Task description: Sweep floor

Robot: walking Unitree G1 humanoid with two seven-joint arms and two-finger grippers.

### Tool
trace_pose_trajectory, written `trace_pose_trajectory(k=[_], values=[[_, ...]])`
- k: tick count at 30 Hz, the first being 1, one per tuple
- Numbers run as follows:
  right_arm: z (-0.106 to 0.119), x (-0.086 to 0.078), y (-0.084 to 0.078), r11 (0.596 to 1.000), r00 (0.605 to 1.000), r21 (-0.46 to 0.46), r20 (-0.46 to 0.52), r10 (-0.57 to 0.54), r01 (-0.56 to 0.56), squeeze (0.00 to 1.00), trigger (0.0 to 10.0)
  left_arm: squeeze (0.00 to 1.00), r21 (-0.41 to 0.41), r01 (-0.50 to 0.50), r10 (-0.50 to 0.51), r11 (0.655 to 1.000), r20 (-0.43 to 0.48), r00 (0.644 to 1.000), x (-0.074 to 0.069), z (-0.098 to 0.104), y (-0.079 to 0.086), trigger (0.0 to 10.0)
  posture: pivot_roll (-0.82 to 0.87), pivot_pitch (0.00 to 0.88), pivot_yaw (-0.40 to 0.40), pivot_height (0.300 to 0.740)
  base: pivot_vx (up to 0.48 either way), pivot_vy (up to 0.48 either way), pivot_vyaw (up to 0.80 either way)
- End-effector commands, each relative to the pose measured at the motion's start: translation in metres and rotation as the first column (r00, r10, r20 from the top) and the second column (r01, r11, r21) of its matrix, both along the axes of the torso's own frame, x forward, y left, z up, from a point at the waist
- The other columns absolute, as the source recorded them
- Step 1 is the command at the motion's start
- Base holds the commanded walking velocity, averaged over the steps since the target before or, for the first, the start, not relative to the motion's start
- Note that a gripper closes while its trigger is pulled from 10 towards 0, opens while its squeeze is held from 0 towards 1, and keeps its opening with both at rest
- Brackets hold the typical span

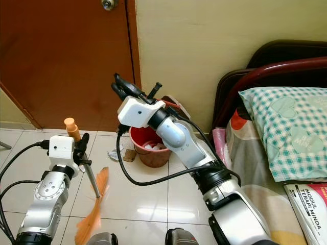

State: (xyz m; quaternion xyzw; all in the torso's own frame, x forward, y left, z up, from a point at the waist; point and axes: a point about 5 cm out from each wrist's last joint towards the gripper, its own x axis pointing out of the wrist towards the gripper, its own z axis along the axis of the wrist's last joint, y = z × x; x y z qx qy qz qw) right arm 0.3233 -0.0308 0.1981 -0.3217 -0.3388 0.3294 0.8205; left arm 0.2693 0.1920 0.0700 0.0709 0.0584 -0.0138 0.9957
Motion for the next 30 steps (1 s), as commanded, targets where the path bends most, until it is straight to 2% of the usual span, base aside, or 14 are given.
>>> trace_pose_trajectory(k=[1,4,5,7,9,11,12,17,19,23,25,26,27,30], values=[[0.005,0.002,-0.007,0.998,0.998,-0.058,0.064,-0.013,0.017,0.00,10.0,0.00,-0.017,0.016,-0.016,1.000,-0.023,1.000,0.000,-0.005,-0.004,10.0,0.00,0.084,-0.034,0.740,0.000,0.000,0.00],[0.014,0.002,-0.009,1.000,0.997,0.009,0.071,-0.029,0.028,0.00,10.0,0.00,-0.017,0.016,-0.016,1.000,-0.023,1.000,0.000,-0.005,-0.004,10.0,0.00,0.084,-0.034,0.740,0.000,0.000,0.00],[0.035,0.004,-0.012,0.984,0.997,0.171,0.060,-0.055,0.044,0.00,10.0,0.00,-0.017,0.016,-0.016,1.000,-0.023,1.000,0.000,-0.004,-0.004,10.0,0.00,0.083,-0.032,0.740,0.000,0.000,0.00],[0.053,0.005,-0.014,0.953,0.997,0.297,0.042,-0.068,0.052,0.00,10.0,0.00,-0.017,0.016,-0.017,1.000,-0.022,1.000,0.000,-0.004,-0.004,10.0,0.00,0.083,-0.032,0.740,0.000,0.000,0.00],[0.081,0.007,-0.017,0.883,0.997,0.466,0.009,-0.072,0.059,0.00,10.0,0.00,-0.015,0.016,-0.017,1.000,-0.022,1.000,0.001,-0.004,-0.003,10.0,0.00,0.079,-0.029,0.740,0.000,0.000,0.00],[0.092,0.007,-0.017,0.858,0.997,0.510,0.012,-0.070,0.054,0.00,10.0,0.00,-0.014,0.016,-0.016,1.000,-0.020,1.000,0.002,-0.004,-0.003,10.0,0.00,0.079,-0.029,0.740,0.000,0.000,0.00],[0.103,0.007,-0.018,0.828,0.997,0.558,0.016,-0.069,0.048,0.00,10.0,0.00,-0.014,0.016,-0.016,1.000,-0.018,1.000,0.003,-0.003,-0.003,10.0,0.00,0.076,-0.028,0.740,0.000,0.000,0.00],[0.123,0.005,-0.019,0.756,0.999,0.654,-0.011,-0.033,0.032,0.00,10.0,0.00,-0.013,0.014,-0.014,1.000,-0.009,1.000,0.005,-0.001,-0.003,10.0,0.01,0.069,-0.028,0.740,0.000,0.000,0.00],[0.125,0.005,-0.019,0.736,0.999,0.676,-0.033,-0.021,0.038,0.00,10.0,0.00,-0.014,0.014,-0.014,1.000,-0.008,1.000,0.006,-0.001,-0.003,10.0,0.01,0.069,-0.028,0.740,0.000,0.000,0.00],[0.115,0.009,-0.016,0.673,0.984,0.734,-0.170,0.058,0.087,0.00,10.0,0.00,-0.011,0.012,-0.012,1.000,-0.006,1.000,0.007,0.000,-0.003,10.0,0.01,0.063,-0.028,0.740,0.000,0.000,0.00],[0.088,0.013,-0.016,0.640,0.941,0.747,-0.320,0.109,0.180,0.00,10.0,0.00,-0.003,0.007,-0.007,1.000,-0.007,1.000,0.005,-0.001,-0.001,10.0,0.01,0.062,-0.028,0.740,0.000,0.000,0.00],[0.088,0.013,-0.016,0.640,0.941,0.747,-0.320,0.109,0.180,0.00,10.0,0.00,-0.003,0.007,-0.007,1.000,-0.007,1.000,0.005,-0.001,-0.001,10.0,0.01,0.062,-0.028,0.740,0.000,0.000,0.00],[0.069,0.015,-0.016,0.634,0.910,0.738,-0.394,0.125,0.233,0.00,10.0,0.00,0.004,0.001,-0.001,1.000,-0.011,1.000,0.003,-0.002,0.002,10.0,0.01,0.061,-0.028,0.740,0.000,0.000,0.00],[0.046,0.016,-0.021,0.625,0.875,0.719,-0.470,0.116,0.304,0.00,10.0,0.00,0.015,-0.002,0.002,1.000,-0.025,1.000,-0.001,-0.004,0.005,10.0,0.02,0.063,-0.026,0.740,0.000,0.000,0.00]])
